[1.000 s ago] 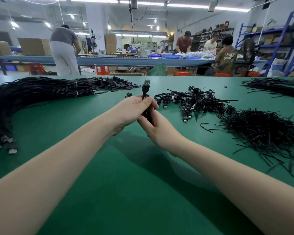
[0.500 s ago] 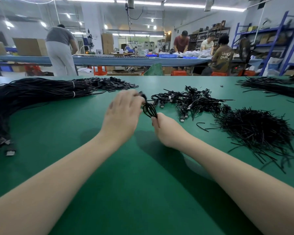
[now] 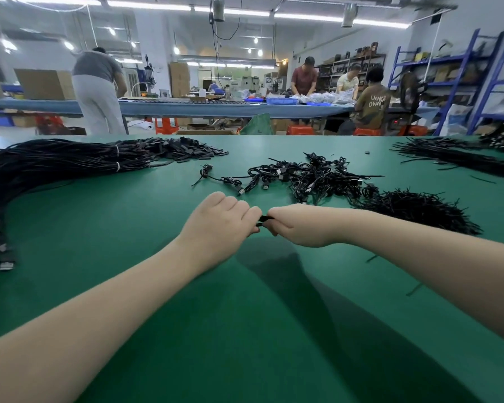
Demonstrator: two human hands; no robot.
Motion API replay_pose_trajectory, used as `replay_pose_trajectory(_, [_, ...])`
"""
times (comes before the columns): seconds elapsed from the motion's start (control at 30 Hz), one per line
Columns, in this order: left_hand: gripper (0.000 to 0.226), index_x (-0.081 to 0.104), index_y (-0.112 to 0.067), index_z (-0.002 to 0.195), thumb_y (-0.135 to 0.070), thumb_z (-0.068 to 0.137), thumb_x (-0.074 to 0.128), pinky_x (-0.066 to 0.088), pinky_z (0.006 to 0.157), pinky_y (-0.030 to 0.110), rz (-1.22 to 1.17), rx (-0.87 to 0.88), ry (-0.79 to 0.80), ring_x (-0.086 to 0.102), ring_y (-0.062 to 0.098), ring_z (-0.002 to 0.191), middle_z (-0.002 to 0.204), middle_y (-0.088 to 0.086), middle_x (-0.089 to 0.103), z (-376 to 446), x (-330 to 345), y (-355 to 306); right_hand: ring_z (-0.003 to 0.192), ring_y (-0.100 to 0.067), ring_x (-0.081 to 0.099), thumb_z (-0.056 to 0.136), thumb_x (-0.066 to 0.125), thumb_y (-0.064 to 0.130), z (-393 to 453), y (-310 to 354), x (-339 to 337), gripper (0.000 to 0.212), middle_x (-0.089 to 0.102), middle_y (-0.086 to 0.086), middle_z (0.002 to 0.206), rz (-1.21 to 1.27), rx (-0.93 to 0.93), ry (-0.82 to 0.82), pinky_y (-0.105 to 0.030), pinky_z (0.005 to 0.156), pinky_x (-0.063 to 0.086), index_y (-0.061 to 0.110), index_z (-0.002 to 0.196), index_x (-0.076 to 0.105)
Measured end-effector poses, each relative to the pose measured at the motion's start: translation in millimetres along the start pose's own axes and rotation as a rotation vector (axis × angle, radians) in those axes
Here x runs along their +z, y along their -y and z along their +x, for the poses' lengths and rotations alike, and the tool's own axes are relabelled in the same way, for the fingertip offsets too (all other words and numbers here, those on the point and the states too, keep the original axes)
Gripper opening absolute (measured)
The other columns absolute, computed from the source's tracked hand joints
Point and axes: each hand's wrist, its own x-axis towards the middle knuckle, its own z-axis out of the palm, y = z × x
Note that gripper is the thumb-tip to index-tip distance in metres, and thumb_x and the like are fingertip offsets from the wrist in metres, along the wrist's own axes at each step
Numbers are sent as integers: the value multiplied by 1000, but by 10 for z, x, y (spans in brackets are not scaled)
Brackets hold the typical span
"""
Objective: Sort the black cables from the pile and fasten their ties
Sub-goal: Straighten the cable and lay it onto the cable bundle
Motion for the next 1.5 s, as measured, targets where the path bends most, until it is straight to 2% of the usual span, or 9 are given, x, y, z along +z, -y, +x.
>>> replay_pose_trajectory(0.13, [6, 50, -18, 89, -22, 93, 51, 30, 58, 31, -161, -97, 281, 62, 23, 71, 82, 0, 62, 201, -98, -235, 66, -23, 53, 105, 22, 27, -94, -190, 89, 25, 56, 4, 76, -724, -118, -282, -34, 69, 27, 18, 84, 33])
replay_pose_trajectory(0.23, [9, 44, -19, 102, -18, 97, 37, 23, 61, 31, -243, -201, 381, 62, 26, 86, 101, 0, 60, 275, -37, -283, 80, -24, 59, 103, 27, 33, -126, -282, 84, 24, 62, 1, 88, -866, -174, -378, -36, 83, 36, 18, 90, 40])
replay_pose_trajectory(0.37, [9, 35, -24, 91, -23, 100, 32, 27, 64, 31, -323, -333, 365, 62, 26, 89, 99, -1, 62, 71, 69, -189, 110, -21, 58, 93, 48, 50, -279, -609, -178, 45, 61, 1, 119, -697, 196, -317, -43, 103, 35, 21, 127, 45])
replay_pose_trajectory(0.53, [30, 30, -21, 75, -34, 102, 27, 31, 58, 35, -662, -662, 387, 52, 29, 69, 72, -3, 49, -308, 234, -46, 92, -17, 64, 92, 49, 54, -686, -1225, -327, 34, 66, 7, 98, -701, 618, -57, -33, 81, 42, 26, 105, 64])
replay_pose_trajectory(0.73, [30, 42, -13, 84, -34, 102, 29, 41, 66, 39, -832, -657, 399, 54, 32, 77, 74, 3, 55, -318, 242, 9, 81, -14, 64, 90, 58, 49, -807, -1417, -176, 19, 67, 11, 90, -546, 646, -190, -24, 57, 47, 37, 98, 70])
replay_pose_trajectory(1.03, [32, 47, -13, 82, -34, 101, 32, 47, 84, 45, -1036, -657, 447, 58, 30, 85, 83, 7, 62, -323, 241, 142, 78, -19, 61, 75, 78, 41, -682, -1528, -315, 22, 67, 5, 76, -225, 742, -172, -35, 73, 56, 34, 61, 63])
replay_pose_trajectory(1.23, [29, 49, -16, 89, -34, 103, 30, 45, 85, 43, -1048, -641, 447, 56, 26, 85, 87, 6, 61, -330, 213, 163, 72, -12, 59, 78, 77, 35, -698, -1530, -340, 20, 67, 7, 76, -187, 641, -233, -30, 70, 51, 34, 63, 63])
replay_pose_trajectory(1.37, [34, 44, -9, 88, -36, 102, 29, 45, 78, 45, -1045, -650, 452, 54, 29, 79, 81, 8, 57, -309, 207, 135, 70, -23, 62, 86, 68, 21, -659, -1280, -259, 9, 71, -9, 82, -181, 395, -623, -34, 71, 53, 12, 86, 70])
replay_pose_trajectory(1.5, [37, 38, -7, 82, -37, 102, 29, 42, 70, 41, -1020, -677, 436, 48, 28, 71, 74, 7, 52, -296, 214, 116, 67, -12, 63, 88, 66, 14, -436, -596, -90, 12, 66, 1, 81, 1, 120, -883, -22, 71, 51, 8, 97, 70])
